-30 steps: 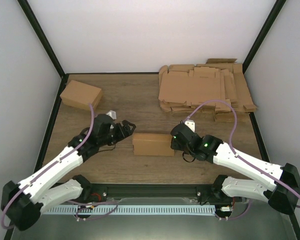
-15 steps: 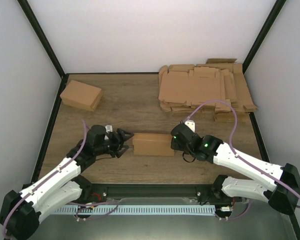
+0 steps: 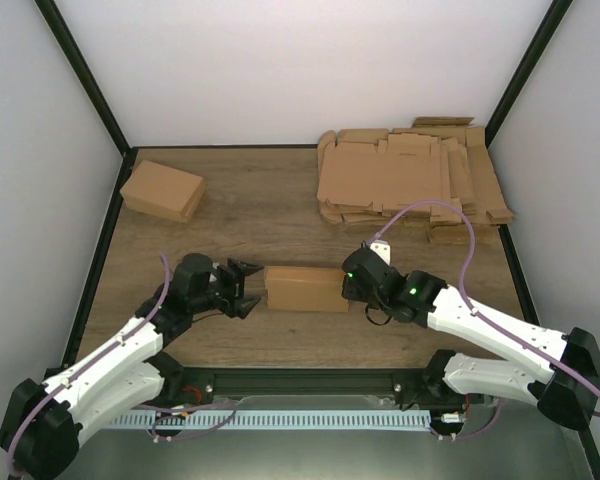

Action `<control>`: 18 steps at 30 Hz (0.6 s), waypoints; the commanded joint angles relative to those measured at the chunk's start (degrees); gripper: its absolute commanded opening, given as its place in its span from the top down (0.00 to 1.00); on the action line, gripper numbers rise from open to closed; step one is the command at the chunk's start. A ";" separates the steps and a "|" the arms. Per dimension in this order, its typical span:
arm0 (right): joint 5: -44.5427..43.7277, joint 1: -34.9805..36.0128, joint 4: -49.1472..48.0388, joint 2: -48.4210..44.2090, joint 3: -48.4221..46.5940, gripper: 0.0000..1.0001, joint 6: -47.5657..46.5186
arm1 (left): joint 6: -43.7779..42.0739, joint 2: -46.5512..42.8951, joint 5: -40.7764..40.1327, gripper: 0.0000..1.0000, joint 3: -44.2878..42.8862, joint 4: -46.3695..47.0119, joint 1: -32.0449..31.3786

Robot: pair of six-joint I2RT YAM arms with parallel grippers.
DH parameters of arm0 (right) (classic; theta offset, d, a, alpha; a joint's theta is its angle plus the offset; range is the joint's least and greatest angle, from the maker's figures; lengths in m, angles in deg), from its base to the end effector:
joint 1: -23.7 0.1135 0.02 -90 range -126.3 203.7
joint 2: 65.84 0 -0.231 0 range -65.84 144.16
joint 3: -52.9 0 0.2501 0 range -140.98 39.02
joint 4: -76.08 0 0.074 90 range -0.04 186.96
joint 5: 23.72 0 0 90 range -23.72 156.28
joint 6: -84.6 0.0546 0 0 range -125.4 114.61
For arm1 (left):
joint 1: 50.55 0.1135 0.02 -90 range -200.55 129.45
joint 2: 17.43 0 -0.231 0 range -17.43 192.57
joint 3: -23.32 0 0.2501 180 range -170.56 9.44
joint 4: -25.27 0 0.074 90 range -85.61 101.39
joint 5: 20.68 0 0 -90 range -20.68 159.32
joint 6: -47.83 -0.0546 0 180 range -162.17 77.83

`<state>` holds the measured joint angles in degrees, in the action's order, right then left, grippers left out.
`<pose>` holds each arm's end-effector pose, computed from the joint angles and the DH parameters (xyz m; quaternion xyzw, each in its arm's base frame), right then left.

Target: Fold the paper box

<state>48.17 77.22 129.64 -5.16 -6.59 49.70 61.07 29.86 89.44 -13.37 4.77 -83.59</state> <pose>0.1501 0.1745 0.2069 0.0606 0.9404 0.1553 0.2963 0.1712 -0.1337 0.1725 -0.4227 0.7509 -0.5059 0.0391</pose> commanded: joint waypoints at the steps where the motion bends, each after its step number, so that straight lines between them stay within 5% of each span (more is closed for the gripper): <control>1: 3.34 0.88 10.19 2.45 3.83 0.99 0.90 | 5.90 0.59 0.09 0.19 -2.83 -3.69 0.19; 12: 3.73 0.84 9.75 3.20 3.46 0.99 0.41 | 5.39 3.76 -0.09 0.12 -2.26 2.80 0.19; 18: 4.00 0.89 9.54 3.25 3.44 0.99 0.27 | 4.15 6.10 0.50 0.30 -3.34 4.26 0.09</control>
<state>48.13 77.22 129.44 -4.96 -6.61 49.61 65.94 35.28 89.57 -14.84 6.63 -83.56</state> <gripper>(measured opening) 0.014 0.764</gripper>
